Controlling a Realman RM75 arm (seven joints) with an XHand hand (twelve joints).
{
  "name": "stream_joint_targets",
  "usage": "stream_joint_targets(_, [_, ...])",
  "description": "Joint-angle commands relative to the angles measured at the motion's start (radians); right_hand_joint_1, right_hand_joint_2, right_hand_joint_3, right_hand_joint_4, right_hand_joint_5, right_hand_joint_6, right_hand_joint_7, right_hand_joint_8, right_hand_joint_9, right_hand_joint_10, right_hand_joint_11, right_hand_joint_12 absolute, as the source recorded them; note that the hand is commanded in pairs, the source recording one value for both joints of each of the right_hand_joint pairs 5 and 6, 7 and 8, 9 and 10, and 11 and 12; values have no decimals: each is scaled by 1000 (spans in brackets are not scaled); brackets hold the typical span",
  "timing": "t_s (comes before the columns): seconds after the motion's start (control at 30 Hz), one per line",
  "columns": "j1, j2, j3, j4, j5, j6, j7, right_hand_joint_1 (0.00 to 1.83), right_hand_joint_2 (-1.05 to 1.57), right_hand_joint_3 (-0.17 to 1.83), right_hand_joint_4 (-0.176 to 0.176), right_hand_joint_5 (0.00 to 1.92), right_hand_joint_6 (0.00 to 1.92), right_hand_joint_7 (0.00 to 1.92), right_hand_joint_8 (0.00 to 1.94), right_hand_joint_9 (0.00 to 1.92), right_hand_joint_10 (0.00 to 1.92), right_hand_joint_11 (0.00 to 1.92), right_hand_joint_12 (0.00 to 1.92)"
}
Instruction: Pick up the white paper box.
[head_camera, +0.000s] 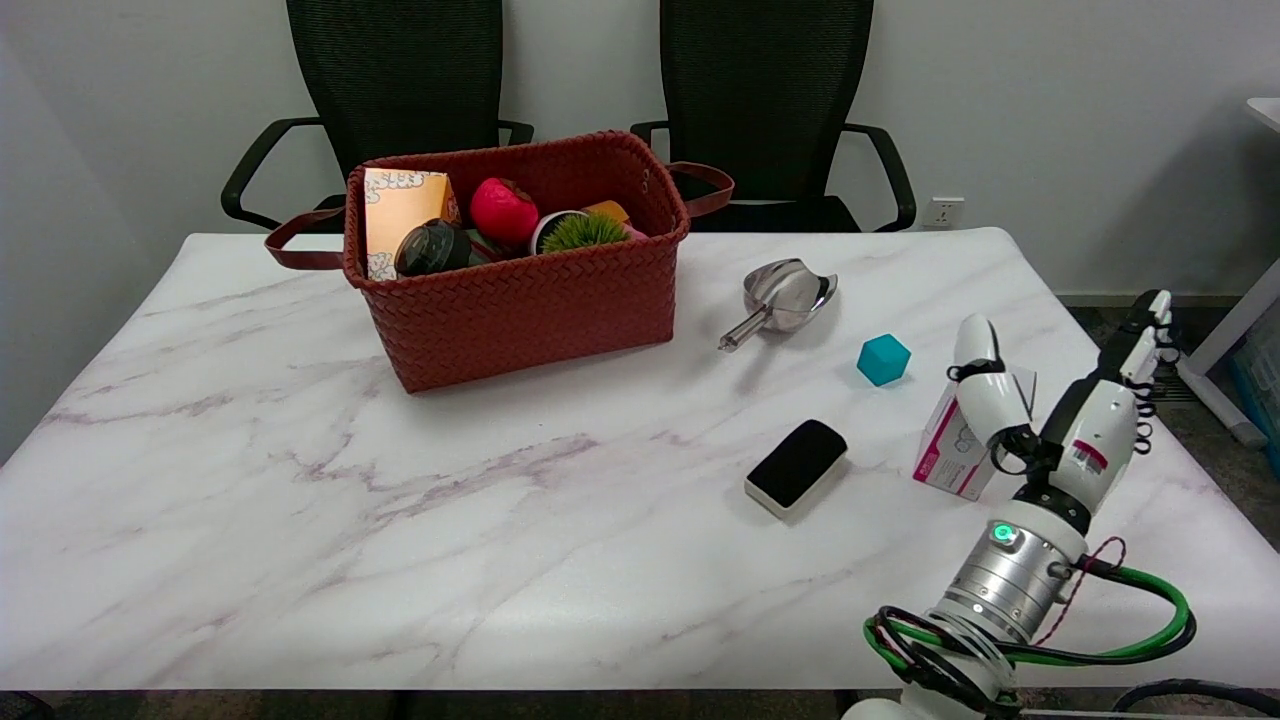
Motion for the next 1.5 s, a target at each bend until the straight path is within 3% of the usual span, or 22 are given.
stream_joint_targets(0.03, [0, 9, -18, -91, 120, -19, 344, 598, 907, 364, 0, 0, 0, 0, 0, 0, 0, 58, 58])
stream_joint_targets(0.5, [1, 4, -14, -126, 150, -109, 425, 539, 1008, 414, 0, 0, 0, 0, 0, 0, 0, 0, 0])
stream_joint_targets(0.97, [-17, 9, -23, -136, 203, -60, 428, 556, 938, 456, 0, 0, 0, 0, 0, 0, 0, 0, 0])
stream_joint_targets(1.0, [-17, 11, -24, -135, 203, -65, 428, 599, 877, 406, 0, 0, 0, 0, 0, 0, 0, 0, 0])
stream_joint_targets(1.03, [-18, 13, -25, -133, 203, -69, 431, 672, 797, 224, 0, 0, 0, 0, 0, 0, 0, 2, 2])
stream_joint_targets(1.07, [-19, 15, -25, -133, 203, -74, 434, 807, 667, -164, 0, 0, 0, 0, 0, 0, 0, 13, 13])
stream_joint_targets(1.2, [-19, 20, -23, -130, 204, -83, 436, 965, 618, -175, 0, 0, 0, 0, 0, 0, 0, 47, 47])
stream_joint_targets(1.5, [-17, 23, -17, -136, 227, -145, 426, 1006, 609, -175, 0, 0, 0, 0, 0, 0, 0, 59, 59])
